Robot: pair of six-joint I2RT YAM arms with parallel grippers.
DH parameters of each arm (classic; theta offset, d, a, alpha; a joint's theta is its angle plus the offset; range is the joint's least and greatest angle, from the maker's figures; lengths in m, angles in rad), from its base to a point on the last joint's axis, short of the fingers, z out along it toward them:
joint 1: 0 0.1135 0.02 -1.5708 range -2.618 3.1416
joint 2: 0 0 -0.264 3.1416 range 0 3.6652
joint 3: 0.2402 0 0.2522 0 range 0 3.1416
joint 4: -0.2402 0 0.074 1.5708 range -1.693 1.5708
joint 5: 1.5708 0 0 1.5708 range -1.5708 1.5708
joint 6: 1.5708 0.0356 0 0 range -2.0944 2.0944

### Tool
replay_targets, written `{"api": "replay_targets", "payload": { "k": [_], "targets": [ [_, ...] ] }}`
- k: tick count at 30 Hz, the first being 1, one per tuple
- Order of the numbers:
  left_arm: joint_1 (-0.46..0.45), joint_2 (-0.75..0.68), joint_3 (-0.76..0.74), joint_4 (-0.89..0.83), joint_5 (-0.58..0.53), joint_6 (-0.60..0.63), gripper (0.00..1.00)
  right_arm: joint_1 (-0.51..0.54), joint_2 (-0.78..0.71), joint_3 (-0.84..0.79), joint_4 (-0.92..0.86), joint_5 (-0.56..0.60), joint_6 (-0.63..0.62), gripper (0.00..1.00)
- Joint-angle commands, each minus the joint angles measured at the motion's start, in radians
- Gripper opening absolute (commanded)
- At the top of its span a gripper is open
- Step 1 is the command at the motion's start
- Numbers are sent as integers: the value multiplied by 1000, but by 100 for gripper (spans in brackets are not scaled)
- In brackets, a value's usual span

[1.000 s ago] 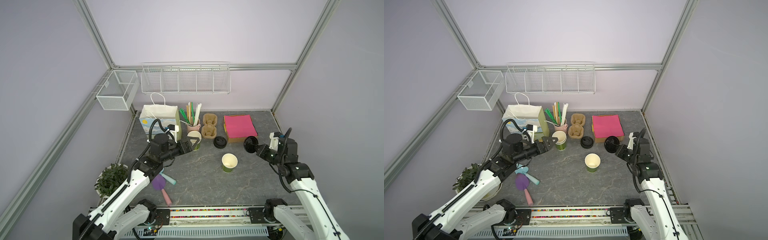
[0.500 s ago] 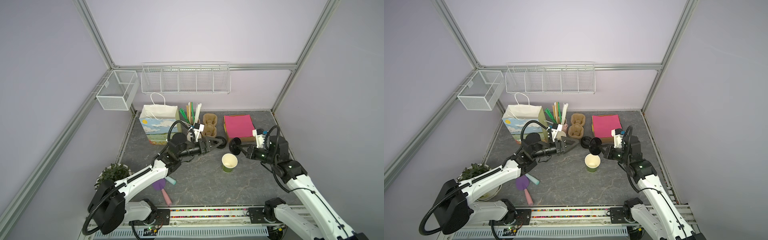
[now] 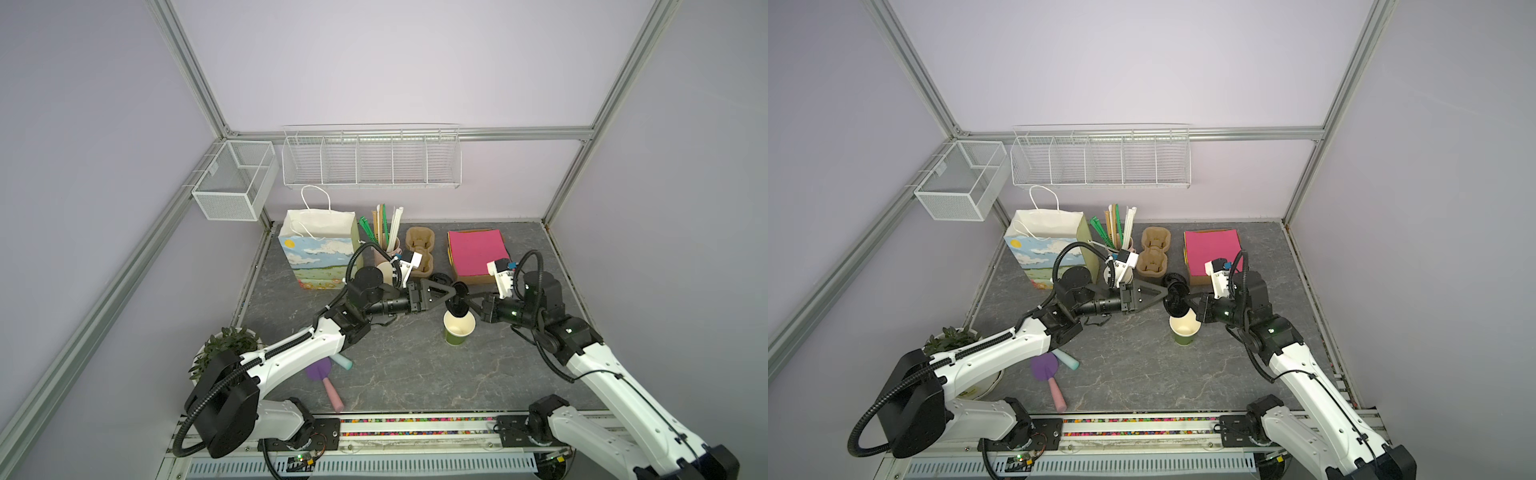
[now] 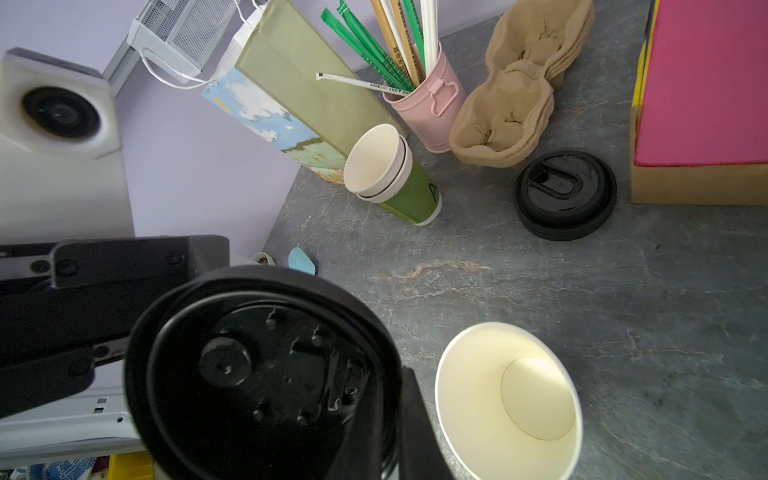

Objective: Pack the takeout coffee
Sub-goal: 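Tilt the lid upright with the right gripper while the left gripper reaches toward it, then close the left gripper on the lid while the right gripper holds it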

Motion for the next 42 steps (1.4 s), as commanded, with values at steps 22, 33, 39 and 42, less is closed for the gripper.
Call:
{"api": "replay_targets", "payload": {
  "k": [22,33,39,42],
  "targets": [
    [-3,189,-186,951,-9,-510,99,9,-77,-111,467,-238,162,6],
    [-11,151,-207,951,-44,-500,99,10,-53,-118,499,-292,161,6],
    [-20,165,-203,951,-5,-509,99,9,-51,-110,488,-298,148,6],
    [-22,162,-204,951,12,-509,97,9,-45,-108,485,-316,140,6]
  ]
}}
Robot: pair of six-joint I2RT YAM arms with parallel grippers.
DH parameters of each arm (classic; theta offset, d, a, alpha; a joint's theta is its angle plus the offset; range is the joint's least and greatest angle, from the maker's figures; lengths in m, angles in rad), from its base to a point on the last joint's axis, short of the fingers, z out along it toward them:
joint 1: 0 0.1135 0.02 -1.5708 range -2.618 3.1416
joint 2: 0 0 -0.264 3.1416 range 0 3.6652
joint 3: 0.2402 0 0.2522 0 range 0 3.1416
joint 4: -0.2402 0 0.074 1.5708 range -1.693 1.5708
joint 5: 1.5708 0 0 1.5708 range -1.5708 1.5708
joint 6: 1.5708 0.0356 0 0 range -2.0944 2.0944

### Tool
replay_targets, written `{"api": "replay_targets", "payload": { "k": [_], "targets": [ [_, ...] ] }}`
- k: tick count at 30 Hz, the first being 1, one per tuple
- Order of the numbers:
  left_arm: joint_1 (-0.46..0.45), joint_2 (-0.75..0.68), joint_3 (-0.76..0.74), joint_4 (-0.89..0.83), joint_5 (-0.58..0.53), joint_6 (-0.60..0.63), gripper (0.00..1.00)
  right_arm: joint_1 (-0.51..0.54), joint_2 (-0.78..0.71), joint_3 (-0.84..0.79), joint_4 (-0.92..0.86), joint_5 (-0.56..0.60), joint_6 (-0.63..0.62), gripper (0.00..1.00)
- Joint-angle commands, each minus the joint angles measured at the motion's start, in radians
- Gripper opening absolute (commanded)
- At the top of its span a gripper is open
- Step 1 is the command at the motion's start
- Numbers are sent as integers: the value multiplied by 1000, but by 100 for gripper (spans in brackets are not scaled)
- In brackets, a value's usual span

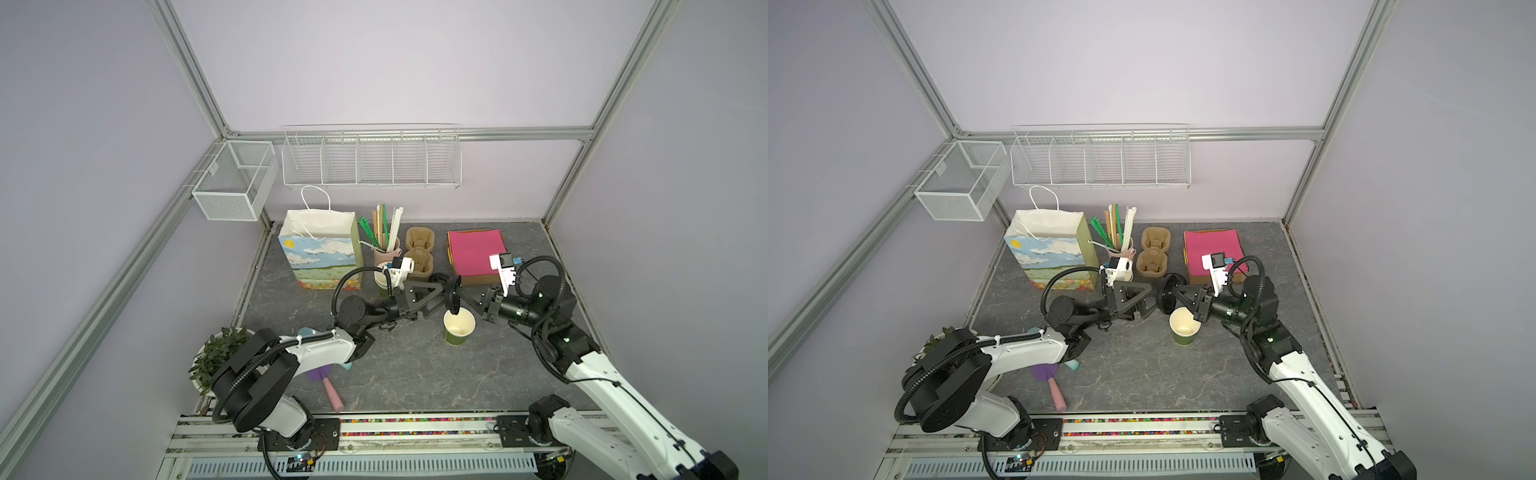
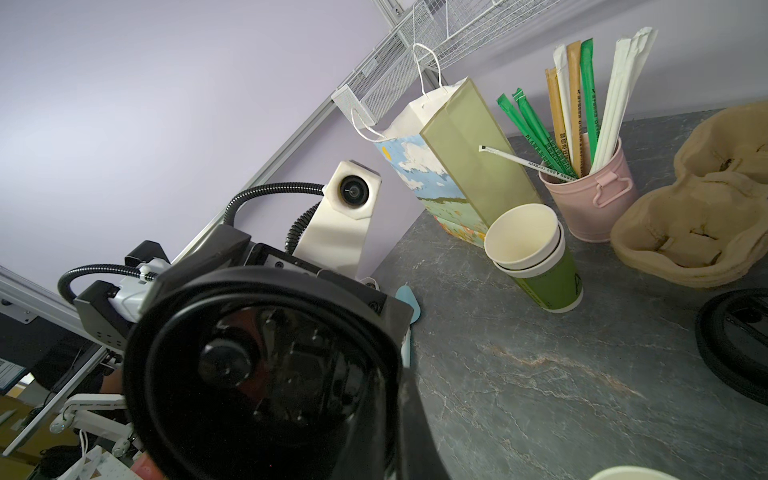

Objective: Pack the takeout coffee
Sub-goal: 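Close the left gripper on the lid while the right gripper holds it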

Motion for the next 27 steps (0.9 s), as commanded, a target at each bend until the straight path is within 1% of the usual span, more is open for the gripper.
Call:
{"api": "replay_targets", "payload": {
  "k": [1,5,14,27],
  "targets": [
    [-6,-1,13,53,43,-37,95,5,8,-6,22,-36,-10,6],
    [-7,-5,18,53,56,-34,91,5,18,-2,19,-47,-11,6],
    [-26,7,19,53,89,-29,90,5,23,18,-1,-64,-22,6],
    [-26,4,25,52,98,-24,75,6,22,18,-5,-97,-25,6]
  ]
}}
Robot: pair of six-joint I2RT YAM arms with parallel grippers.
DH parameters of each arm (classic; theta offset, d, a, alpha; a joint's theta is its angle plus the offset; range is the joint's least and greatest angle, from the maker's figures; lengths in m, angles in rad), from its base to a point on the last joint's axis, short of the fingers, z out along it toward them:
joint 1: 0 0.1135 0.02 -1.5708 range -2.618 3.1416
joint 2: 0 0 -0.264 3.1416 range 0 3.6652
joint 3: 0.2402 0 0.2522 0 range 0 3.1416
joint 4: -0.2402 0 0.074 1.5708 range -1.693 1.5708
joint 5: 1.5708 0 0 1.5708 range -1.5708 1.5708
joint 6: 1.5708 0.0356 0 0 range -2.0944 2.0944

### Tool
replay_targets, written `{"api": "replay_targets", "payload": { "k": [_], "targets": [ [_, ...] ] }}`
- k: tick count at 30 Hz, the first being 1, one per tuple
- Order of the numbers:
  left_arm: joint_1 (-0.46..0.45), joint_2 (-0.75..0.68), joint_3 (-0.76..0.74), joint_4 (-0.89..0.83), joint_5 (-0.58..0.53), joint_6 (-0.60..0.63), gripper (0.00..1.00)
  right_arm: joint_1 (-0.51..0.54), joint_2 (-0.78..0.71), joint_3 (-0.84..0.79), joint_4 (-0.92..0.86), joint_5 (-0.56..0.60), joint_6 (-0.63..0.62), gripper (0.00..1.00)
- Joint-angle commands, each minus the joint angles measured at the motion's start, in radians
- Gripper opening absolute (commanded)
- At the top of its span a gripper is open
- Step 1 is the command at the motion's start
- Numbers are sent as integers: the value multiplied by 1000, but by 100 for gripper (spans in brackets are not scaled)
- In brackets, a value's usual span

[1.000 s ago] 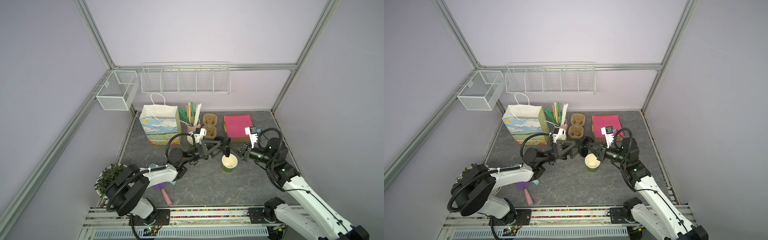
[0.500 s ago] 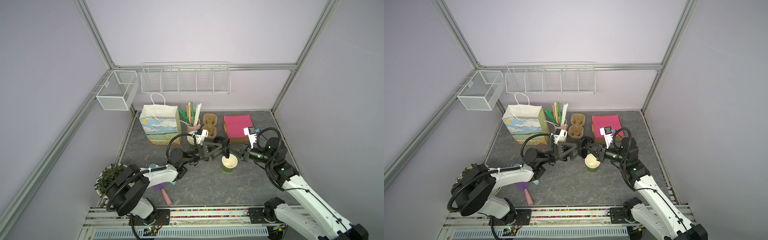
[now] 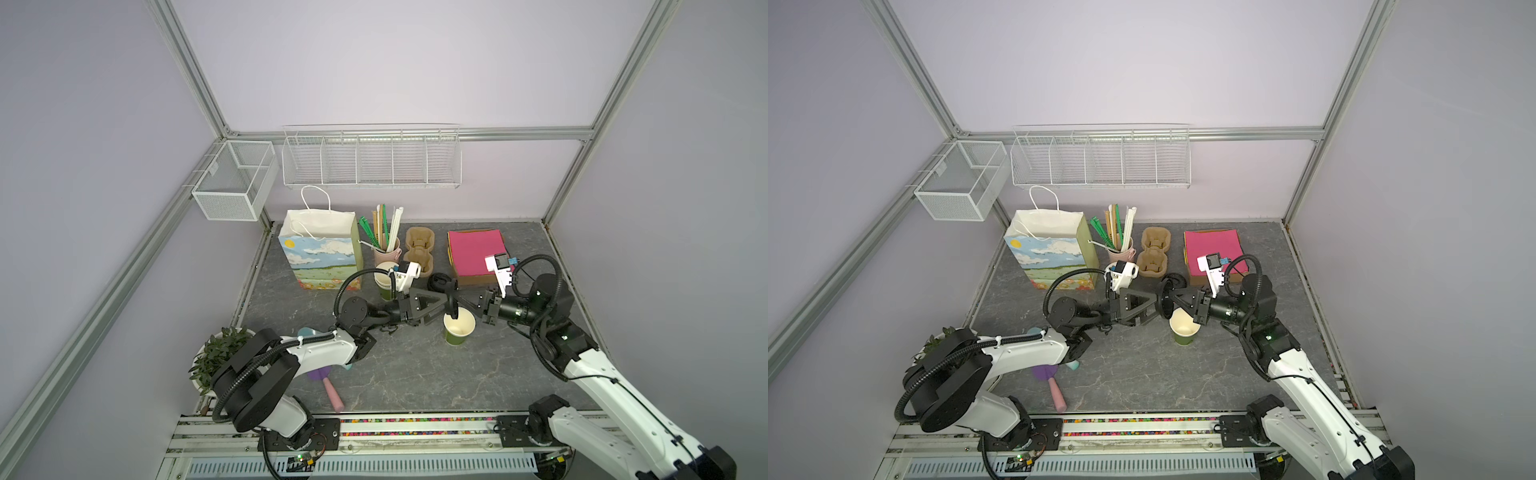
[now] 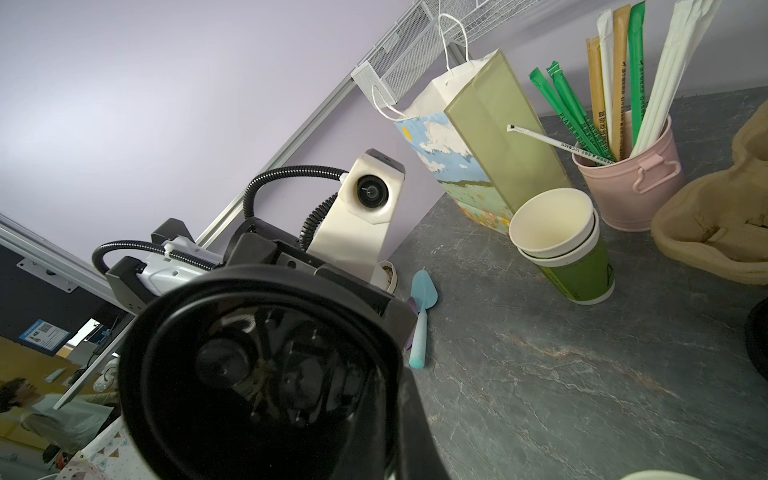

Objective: Pack the takeout coffee
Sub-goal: 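Close the left gripper on the lid while the right gripper holds it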

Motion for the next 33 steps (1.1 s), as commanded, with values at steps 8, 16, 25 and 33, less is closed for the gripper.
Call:
{"api": "replay_targets", "payload": {
  "k": [8,16,25,33],
  "targets": [
    [-7,10,36,61,31,-21,74,6,14,18,-21,-44,-23,6],
    [-7,16,41,61,31,-19,73,6,19,33,-53,-47,-35,7],
    [-7,38,60,61,48,-16,77,6,19,48,-97,-45,-59,6],
    [-7,36,56,61,50,-8,72,6,23,61,-139,-34,-82,6]
  ]
}}
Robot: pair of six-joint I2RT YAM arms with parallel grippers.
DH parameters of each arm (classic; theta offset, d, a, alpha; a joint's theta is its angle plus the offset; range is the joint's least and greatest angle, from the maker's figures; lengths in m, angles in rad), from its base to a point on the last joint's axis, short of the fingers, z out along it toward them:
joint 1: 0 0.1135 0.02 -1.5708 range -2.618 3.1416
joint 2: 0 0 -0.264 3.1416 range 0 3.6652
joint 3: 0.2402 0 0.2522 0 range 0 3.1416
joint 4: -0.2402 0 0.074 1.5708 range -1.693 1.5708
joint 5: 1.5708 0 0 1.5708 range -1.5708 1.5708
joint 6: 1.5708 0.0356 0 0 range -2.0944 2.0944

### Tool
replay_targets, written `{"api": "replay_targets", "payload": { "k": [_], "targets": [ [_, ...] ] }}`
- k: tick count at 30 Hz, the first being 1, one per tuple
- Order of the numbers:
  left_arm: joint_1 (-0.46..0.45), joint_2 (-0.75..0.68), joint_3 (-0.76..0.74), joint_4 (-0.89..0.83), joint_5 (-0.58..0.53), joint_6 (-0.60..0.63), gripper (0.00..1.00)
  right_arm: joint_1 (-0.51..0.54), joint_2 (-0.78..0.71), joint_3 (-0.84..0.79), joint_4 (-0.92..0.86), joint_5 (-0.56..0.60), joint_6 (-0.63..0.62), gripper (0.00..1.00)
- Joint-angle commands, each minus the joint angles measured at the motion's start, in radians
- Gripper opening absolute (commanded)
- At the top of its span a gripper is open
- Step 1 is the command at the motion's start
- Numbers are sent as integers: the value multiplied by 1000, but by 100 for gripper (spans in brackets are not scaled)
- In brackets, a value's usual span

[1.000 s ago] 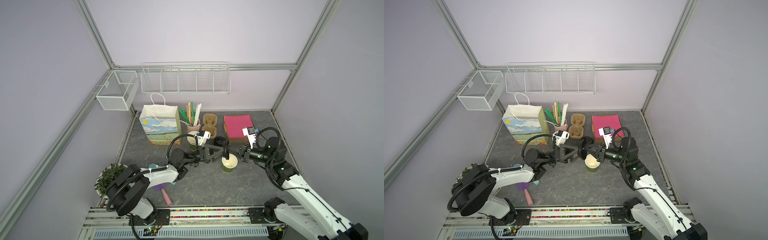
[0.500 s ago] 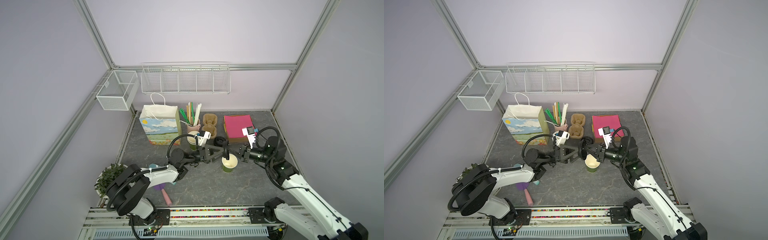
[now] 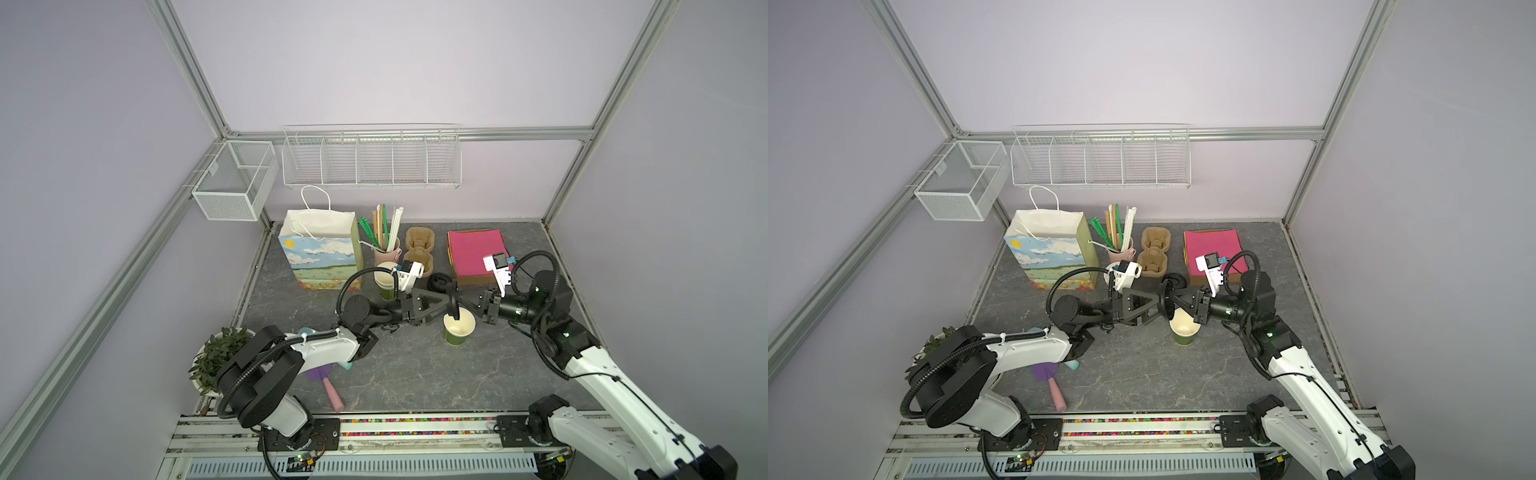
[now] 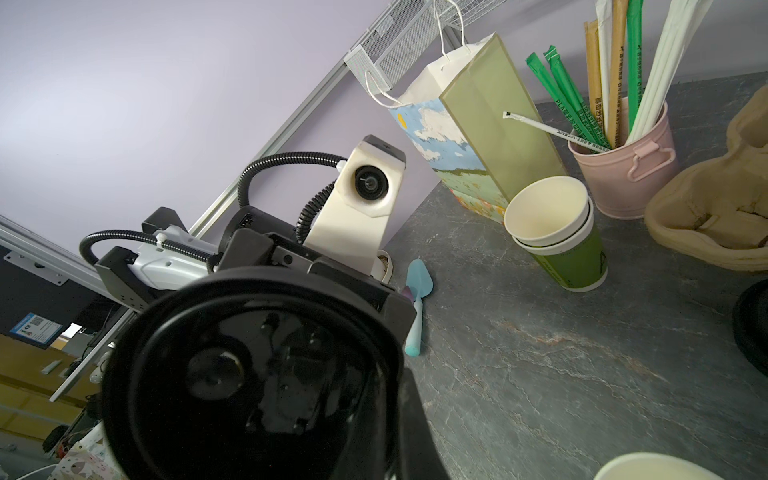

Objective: Pack the takeout coffee
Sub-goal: 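Close the left gripper on the lid while the right gripper holds it, then open the right gripper and draw it back while the left gripper holds the lid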

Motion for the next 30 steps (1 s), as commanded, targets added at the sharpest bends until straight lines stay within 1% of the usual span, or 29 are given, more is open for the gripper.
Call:
{"api": "replay_targets", "payload": {
  "k": [1,2,5,8,10,12,13,14,17,20,24,27,30],
  "targets": [
    [-8,4,34,53,17,-9,70,11,9,22,-45,-24,-31,6],
    [-9,3,33,53,18,-7,68,9,8,22,-47,-21,-33,6],
    [-8,3,30,52,16,-5,68,10,8,30,-64,-14,-38,7],
    [-9,1,30,53,16,0,68,10,5,39,-86,-4,-48,14],
    [-8,0,30,52,16,4,68,10,1,46,-102,4,-55,23],
    [-8,1,30,51,18,6,66,9,-5,52,-122,17,-66,36],
    [-6,2,30,51,19,7,65,9,-9,55,-130,27,-70,45],
    [-6,2,30,51,19,6,65,6,-13,56,-139,38,-72,48],
    [0,1,28,51,21,6,63,2,-23,65,-164,64,-85,51],
    [14,1,28,51,34,7,60,-14,-45,89,-234,131,-112,54],
    [61,-8,18,25,61,13,58,-89,-115,110,-306,245,-105,60],
    [81,-13,11,-65,82,67,56,-142,-163,109,-337,300,-91,62],
    [83,-35,22,-250,90,180,54,-162,-193,105,-368,342,-94,62]
  ]
}}
